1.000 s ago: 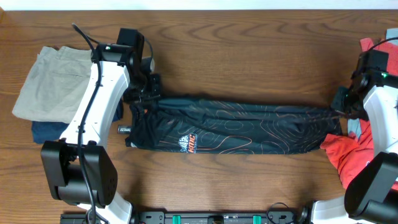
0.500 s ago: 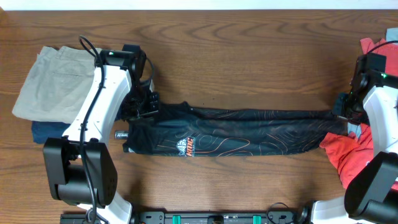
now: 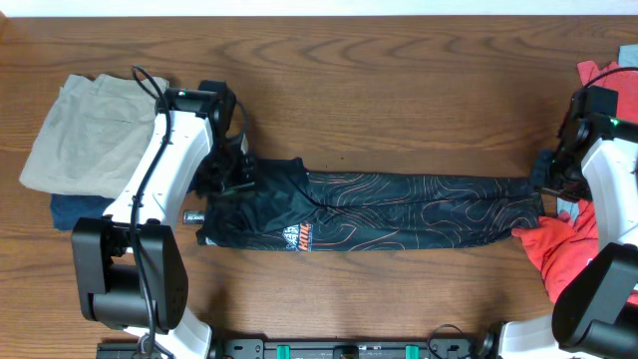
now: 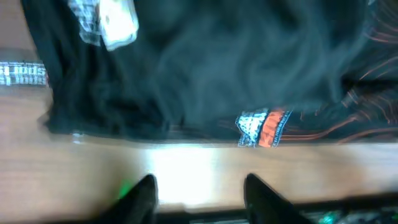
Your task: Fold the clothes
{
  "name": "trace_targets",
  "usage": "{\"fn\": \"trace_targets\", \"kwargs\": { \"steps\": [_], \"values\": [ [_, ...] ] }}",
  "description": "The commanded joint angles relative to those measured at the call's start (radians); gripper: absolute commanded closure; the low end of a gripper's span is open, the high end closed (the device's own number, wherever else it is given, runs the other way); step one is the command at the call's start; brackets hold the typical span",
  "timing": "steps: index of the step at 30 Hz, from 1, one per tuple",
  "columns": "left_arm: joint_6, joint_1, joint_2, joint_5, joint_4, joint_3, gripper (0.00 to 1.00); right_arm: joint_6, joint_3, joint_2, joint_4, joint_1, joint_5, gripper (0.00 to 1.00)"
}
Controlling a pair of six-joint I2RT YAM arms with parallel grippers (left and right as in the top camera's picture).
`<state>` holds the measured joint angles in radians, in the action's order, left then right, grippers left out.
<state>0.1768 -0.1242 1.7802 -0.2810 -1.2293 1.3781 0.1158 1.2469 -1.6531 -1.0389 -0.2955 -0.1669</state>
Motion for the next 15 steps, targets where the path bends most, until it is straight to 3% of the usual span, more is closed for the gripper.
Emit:
{"fn": "trace_targets", "kwargs": {
  "steps": [1, 3, 15],
  "values": [
    [0.000, 0.005, -0.021, 0.005, 0.080, -0.002, 0.42, -0.054, -0.010, -0.002, 0.008, -0.007, 0.105, 0.62],
    [0.000, 0.005, -0.016, 0.009, 0.143, -0.002, 0.40, -0.054, -0.011, -0.002, 0.006, -0.006, 0.105, 0.55],
    [0.005, 0.005, 0.118, 0.065, 0.407, -0.002, 0.37, -0.054, -0.011, -0.002, 0.006, -0.005, 0.105, 0.53]
  ]
}}
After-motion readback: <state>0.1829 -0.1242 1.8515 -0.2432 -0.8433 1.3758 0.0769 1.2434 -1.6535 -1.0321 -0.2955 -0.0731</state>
